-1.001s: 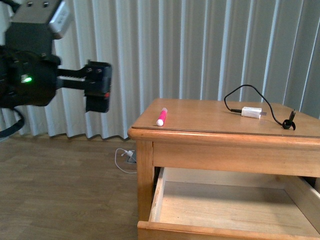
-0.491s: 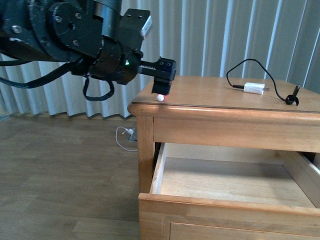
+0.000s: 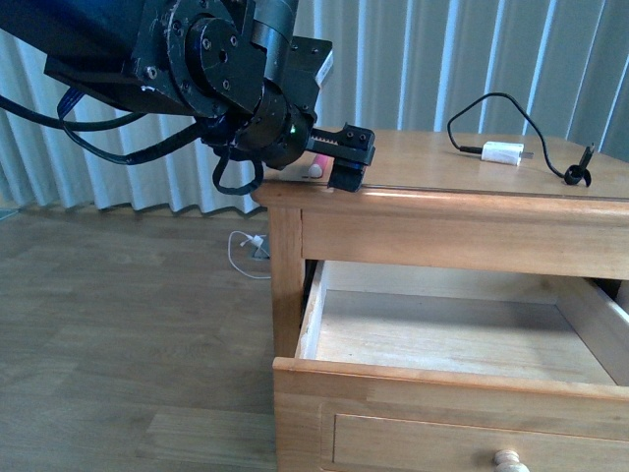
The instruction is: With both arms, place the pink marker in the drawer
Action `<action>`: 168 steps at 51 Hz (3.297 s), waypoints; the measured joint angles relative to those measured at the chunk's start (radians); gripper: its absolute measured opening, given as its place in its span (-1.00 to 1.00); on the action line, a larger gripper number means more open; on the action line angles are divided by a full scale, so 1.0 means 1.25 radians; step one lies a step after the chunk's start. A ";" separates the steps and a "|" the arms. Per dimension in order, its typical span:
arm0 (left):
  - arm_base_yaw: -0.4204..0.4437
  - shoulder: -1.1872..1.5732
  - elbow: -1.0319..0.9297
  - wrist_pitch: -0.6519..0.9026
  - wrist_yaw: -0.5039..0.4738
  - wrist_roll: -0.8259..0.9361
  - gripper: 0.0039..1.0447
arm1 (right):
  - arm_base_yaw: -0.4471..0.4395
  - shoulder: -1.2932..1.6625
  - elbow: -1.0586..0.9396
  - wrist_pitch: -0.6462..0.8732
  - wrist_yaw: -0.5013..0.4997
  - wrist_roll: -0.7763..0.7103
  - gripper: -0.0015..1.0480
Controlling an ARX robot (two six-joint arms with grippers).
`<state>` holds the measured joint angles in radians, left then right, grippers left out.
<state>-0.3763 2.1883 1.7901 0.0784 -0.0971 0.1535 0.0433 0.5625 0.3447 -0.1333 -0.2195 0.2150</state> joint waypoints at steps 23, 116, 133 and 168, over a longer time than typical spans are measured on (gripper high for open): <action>-0.009 0.011 0.021 -0.044 0.009 0.002 0.37 | 0.000 0.000 0.000 0.000 0.000 0.000 0.84; -0.096 -0.047 -0.288 0.093 0.249 0.474 -0.72 | 0.000 0.000 0.000 0.000 0.000 0.000 0.84; -0.098 -0.027 -0.279 0.116 0.238 0.441 -0.46 | 0.000 0.000 0.000 0.000 0.000 0.000 0.84; -0.094 -0.371 -0.623 0.391 0.010 0.207 0.89 | 0.000 0.000 0.000 0.000 0.000 0.000 0.84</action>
<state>-0.4934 1.7245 1.0107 0.5674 -0.0849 0.4122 0.0433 0.5625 0.3447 -0.1333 -0.2195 0.2150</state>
